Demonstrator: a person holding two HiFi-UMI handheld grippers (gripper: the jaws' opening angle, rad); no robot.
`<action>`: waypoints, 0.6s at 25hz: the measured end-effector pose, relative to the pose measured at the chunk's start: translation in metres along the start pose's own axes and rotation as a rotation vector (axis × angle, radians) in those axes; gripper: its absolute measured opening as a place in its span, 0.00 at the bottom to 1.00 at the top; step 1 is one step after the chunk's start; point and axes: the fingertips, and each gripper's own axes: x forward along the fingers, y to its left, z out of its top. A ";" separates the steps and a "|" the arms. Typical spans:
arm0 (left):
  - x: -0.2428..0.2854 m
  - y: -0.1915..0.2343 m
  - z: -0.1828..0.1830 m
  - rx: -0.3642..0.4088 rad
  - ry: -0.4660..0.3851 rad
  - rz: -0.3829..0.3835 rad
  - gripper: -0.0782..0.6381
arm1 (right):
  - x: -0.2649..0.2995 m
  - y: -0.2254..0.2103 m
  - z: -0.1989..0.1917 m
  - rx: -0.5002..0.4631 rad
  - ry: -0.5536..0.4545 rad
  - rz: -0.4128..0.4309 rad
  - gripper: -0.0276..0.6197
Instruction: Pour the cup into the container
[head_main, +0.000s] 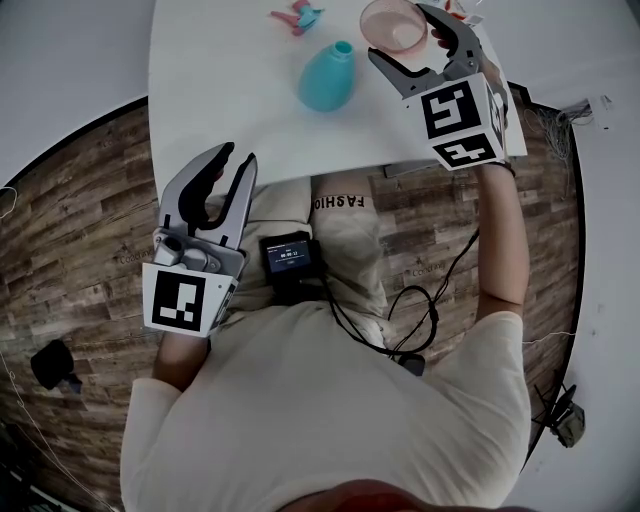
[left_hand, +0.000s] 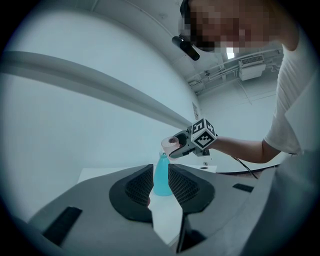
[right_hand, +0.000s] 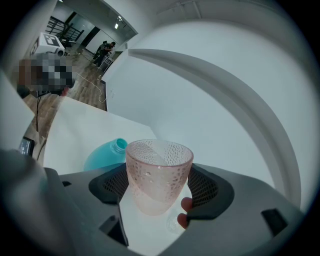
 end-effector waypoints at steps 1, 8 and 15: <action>0.000 0.000 0.000 -0.005 -0.002 0.003 0.25 | 0.000 0.001 0.001 -0.001 0.000 -0.002 0.62; 0.002 -0.004 -0.006 -0.026 0.017 -0.002 0.25 | 0.003 0.007 0.001 -0.054 0.022 -0.011 0.62; 0.000 -0.002 -0.003 -0.020 0.015 -0.008 0.25 | 0.004 0.011 0.002 -0.092 0.048 -0.011 0.62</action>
